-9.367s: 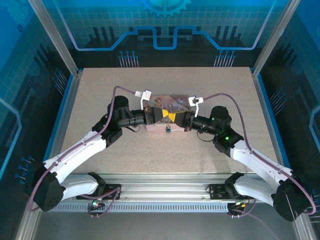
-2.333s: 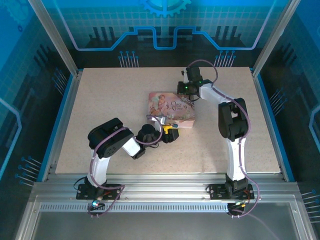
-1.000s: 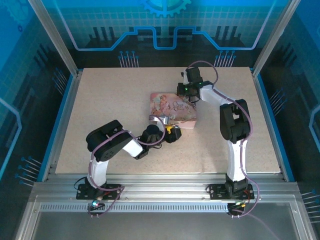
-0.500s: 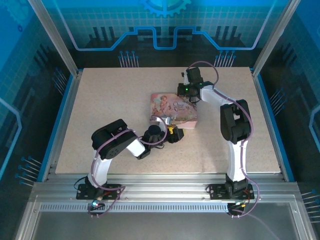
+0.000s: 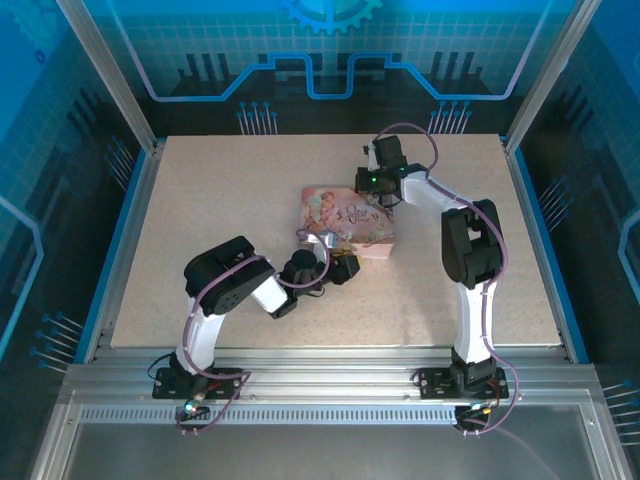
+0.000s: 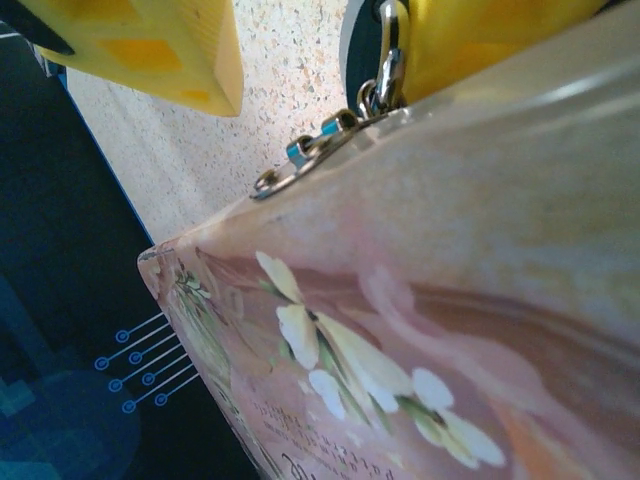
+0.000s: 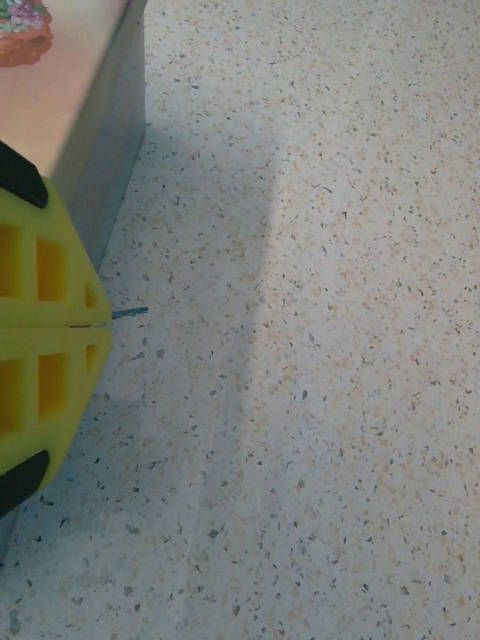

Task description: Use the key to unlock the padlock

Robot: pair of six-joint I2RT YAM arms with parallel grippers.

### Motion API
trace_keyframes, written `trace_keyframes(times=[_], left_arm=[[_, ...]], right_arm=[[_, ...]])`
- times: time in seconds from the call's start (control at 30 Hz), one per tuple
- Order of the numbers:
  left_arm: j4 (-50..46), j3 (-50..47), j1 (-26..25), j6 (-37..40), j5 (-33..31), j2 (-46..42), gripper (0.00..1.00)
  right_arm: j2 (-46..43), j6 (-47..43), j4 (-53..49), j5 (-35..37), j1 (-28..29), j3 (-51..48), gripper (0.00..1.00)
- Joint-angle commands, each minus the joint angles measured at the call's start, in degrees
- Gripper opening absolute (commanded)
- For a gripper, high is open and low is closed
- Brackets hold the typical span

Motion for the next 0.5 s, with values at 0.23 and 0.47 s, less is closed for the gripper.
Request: trace_keyframes(times=[0.23, 0.47], left_arm=[[-2.5, 1.88, 0.8, -1.04, 4.28, 0.35, 0.55], [-0.37, 3.2, -0.08, -2.26, 4.25, 2.09, 0.58]], right_arm=[[-1.15, -0.02, -2.01, -1.42, 1.04, -1.25, 0.0], [-0.95, 0.04, -1.89, -1.46, 1.11, -1.34, 0.0]])
